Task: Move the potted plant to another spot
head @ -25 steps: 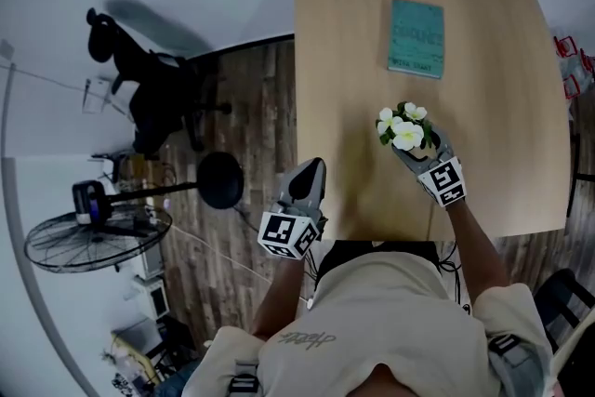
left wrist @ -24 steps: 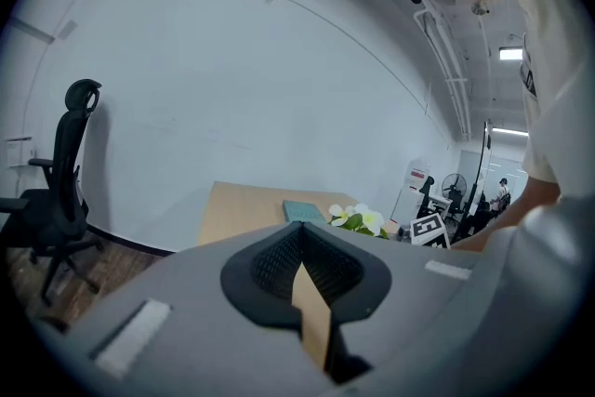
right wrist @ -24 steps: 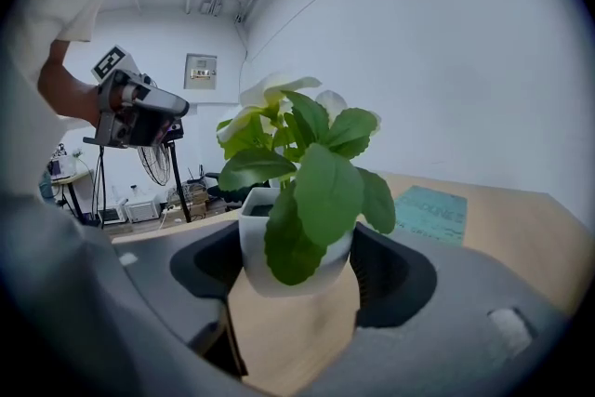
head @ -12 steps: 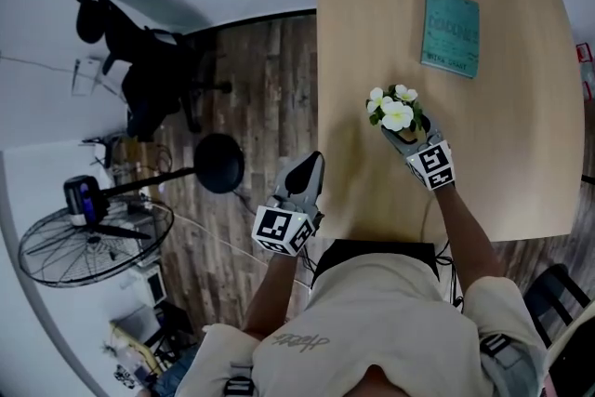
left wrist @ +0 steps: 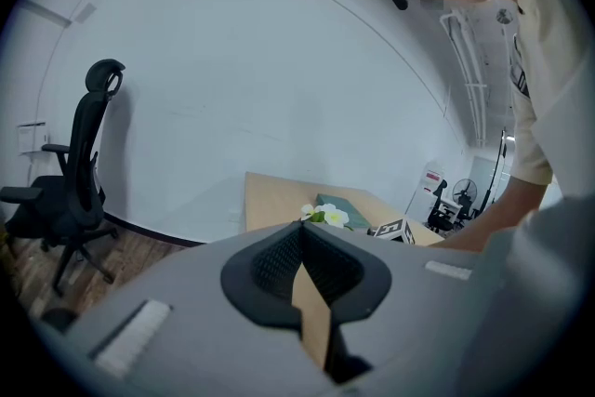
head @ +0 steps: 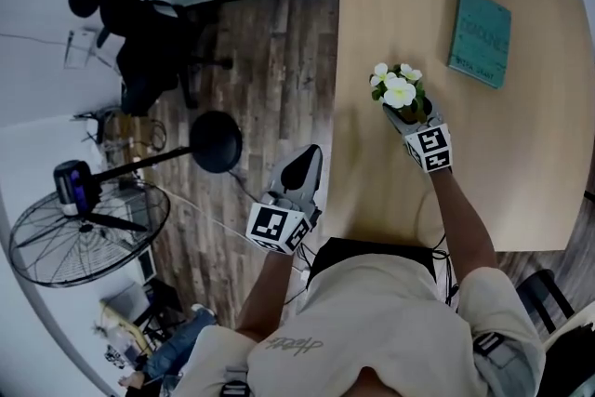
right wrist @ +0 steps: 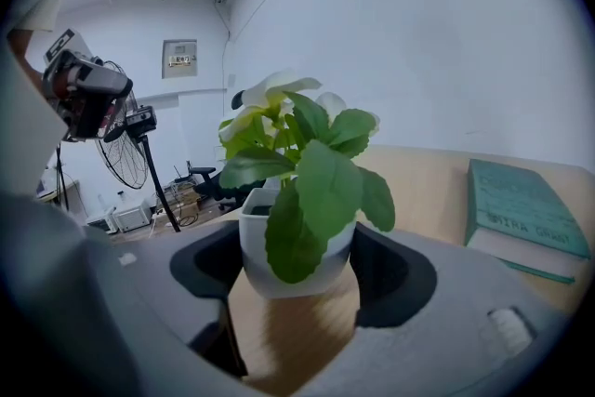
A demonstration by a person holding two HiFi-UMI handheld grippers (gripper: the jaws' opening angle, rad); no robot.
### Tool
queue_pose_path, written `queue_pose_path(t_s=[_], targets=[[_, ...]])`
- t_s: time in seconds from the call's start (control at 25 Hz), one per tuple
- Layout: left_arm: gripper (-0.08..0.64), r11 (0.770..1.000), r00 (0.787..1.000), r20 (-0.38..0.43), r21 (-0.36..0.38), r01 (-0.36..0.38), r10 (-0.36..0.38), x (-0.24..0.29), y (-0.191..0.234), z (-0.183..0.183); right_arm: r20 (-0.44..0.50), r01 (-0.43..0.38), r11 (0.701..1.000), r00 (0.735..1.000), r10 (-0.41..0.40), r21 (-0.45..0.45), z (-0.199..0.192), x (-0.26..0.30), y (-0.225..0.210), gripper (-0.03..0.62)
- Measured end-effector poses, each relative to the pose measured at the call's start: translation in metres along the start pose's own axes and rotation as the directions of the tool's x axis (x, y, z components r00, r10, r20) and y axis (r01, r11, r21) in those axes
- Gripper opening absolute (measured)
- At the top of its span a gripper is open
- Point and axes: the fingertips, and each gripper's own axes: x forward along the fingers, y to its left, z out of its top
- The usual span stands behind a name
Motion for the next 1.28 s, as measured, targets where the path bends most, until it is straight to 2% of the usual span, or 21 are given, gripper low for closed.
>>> queue_pose_path(t_s=[0.32,0.52,0.84,1.08,1.12,1.2,1.28], targets=[[0.018,0.998,0.998,-0.023,-0.036,-0.055,0.054,-0.001,0.023,-0.008,0.013,-0.016,0.999,1.000,0.016,-0.029,0.012,0.034,0.001,0.345],[0.018,0.997,0.998,-0.026,-0.050,-0.053,0.052,0.002,0.023,-0.013,-0.001,-0.017,0.999,1.000,0.017,-0.043,0.008,0.035,0.002,0.344],[0.018,0.998,0.998,-0.032,-0.047,-0.048,0.046,0.010,0.015,-0.011,-0.024,-0.045,0.988,0.999,0.042,-0.146,0.006,0.034,0.008,0.345],[0.018,0.998,0.999,-0.026,-0.039,-0.043,0.042,0.010,0.012,-0.007,-0.022,-0.009,0.984,1.000,0.005,-0.180,0.005,0.034,0.006,0.350],[0.018,0.999,0.999,-0.025,-0.034,-0.042,0.042,0.009,0.011,-0.007,-0.025,0.002,0.984,1.000,-0.007,-0.177,0.005,0.033,0.005,0.358],[0.018,0.999,0.999,-0.020,-0.026,-0.042,0.041,0.006,0.010,-0.004,-0.026,0.013,0.987,1.000,-0.017,-0.160,0.003,0.029,0.004,0.433],[0.018,0.999,0.999,-0.013,-0.021,-0.039,0.039,0.003,0.008,-0.001,-0.039,0.016,0.988,0.999,-0.023,-0.151,-0.001,0.023,0.005,0.437]])
